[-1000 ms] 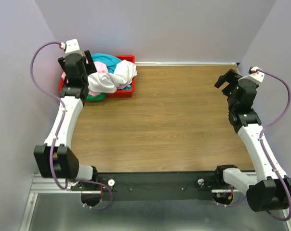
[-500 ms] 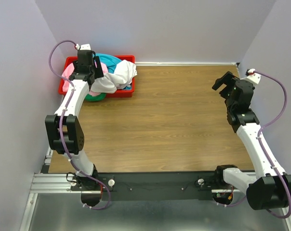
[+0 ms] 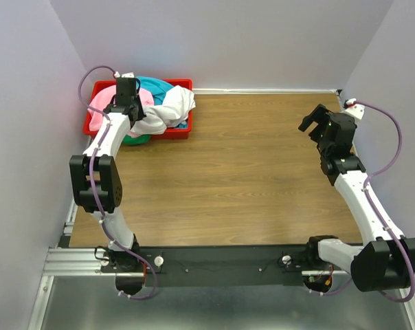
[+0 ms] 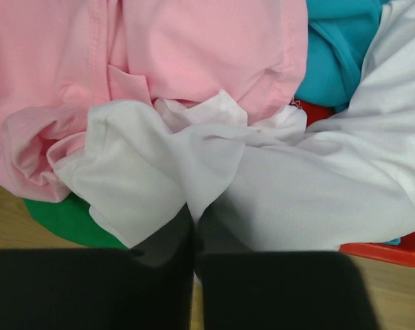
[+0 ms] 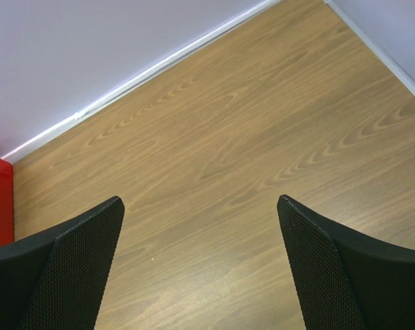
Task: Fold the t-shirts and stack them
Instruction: Grab the tshirt from the pile, then move the tshirt to the center of the board
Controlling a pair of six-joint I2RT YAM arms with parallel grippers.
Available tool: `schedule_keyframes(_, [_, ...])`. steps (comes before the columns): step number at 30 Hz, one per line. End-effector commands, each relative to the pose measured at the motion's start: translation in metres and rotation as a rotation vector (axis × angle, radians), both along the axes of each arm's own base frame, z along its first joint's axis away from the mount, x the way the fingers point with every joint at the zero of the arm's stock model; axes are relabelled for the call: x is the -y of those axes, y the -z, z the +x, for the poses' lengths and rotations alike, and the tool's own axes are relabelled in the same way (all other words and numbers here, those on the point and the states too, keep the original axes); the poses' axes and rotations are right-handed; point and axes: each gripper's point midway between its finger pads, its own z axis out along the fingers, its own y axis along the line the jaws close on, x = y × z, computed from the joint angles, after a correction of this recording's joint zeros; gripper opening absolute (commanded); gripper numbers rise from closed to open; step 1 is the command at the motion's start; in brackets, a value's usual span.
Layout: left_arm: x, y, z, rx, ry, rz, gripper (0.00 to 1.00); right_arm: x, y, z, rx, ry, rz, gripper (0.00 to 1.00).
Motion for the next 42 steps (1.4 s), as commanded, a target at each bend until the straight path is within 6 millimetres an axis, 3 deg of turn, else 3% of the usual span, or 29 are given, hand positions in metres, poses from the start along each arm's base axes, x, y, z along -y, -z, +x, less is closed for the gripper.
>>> schedule_keyframes(1, [0.020,-0.012,0.004,0.015,0.101,-0.072,0.00,-0.009,-0.007,0.005,-0.007,-0.054,-0.006,0.97])
schedule_keyframes(4, [0.031,-0.049,0.006,0.105,0.143,-0.106,0.00,-0.015,-0.008,0.010,-0.015,-0.095,-0.020,0.93])
schedule_keyframes(8, [0.054,-0.122,-0.003,0.270,0.256,-0.179,0.00,-0.022,-0.006,0.018,-0.033,-0.139,-0.023,0.93])
schedule_keyframes(9, [0.060,-0.132,-0.007,0.292,0.282,-0.193,0.00,-0.023,-0.005,0.018,-0.034,-0.148,-0.020,0.93])
schedule_keyframes(13, [0.107,-0.187,-0.027,0.401,0.467,-0.229,0.00,-0.032,0.000,0.027,-0.050,-0.187,0.005,0.93])
schedule_keyframes(14, [0.110,-0.196,-0.030,0.418,0.488,-0.235,0.00,-0.034,0.000,0.029,-0.052,-0.192,0.010,0.93])
schedule_keyframes(17, [0.147,-0.226,-0.048,0.464,0.621,-0.275,0.00,-0.036,-0.002,0.034,-0.050,-0.201,0.021,0.93])
schedule_keyframes(22, [0.210,-0.295,-0.087,0.584,0.847,-0.352,0.00,-0.037,-0.010,0.039,-0.037,-0.202,0.019,0.93])
schedule_keyframes(28, [0.253,-0.371,-0.146,0.744,1.059,-0.497,0.00,-0.033,-0.024,0.041,-0.008,-0.184,0.001,0.93])
schedule_keyframes(32, [0.256,-0.381,-0.167,0.789,1.118,-0.551,0.00,-0.030,-0.033,0.038,0.012,-0.170,-0.006,0.94])
schedule_keyframes(33, [0.258,-0.365,-0.163,0.756,1.112,-0.557,0.00,-0.029,-0.033,0.037,0.012,-0.169,-0.006,0.94])
schedule_keyframes(36, [0.253,-0.346,-0.164,0.731,1.087,-0.536,0.00,-0.030,-0.034,0.033,0.013,-0.174,-0.009,0.94])
schedule_keyframes(37, [0.251,-0.319,-0.153,0.677,1.039,-0.528,0.00,-0.030,-0.031,0.031,0.005,-0.178,-0.010,0.94])
schedule_keyframes(39, [0.239,-0.297,-0.152,0.641,0.976,-0.484,0.00,-0.030,-0.026,0.028,-0.008,-0.179,-0.014,0.94])
schedule_keyframes(41, [0.218,-0.241,-0.139,0.520,0.838,-0.429,0.00,-0.032,-0.017,0.022,-0.033,-0.199,-0.022,0.93])
schedule_keyframes(42, [0.209,-0.240,-0.137,0.513,0.784,-0.411,0.00,-0.035,-0.013,0.021,-0.042,-0.216,-0.016,0.93])
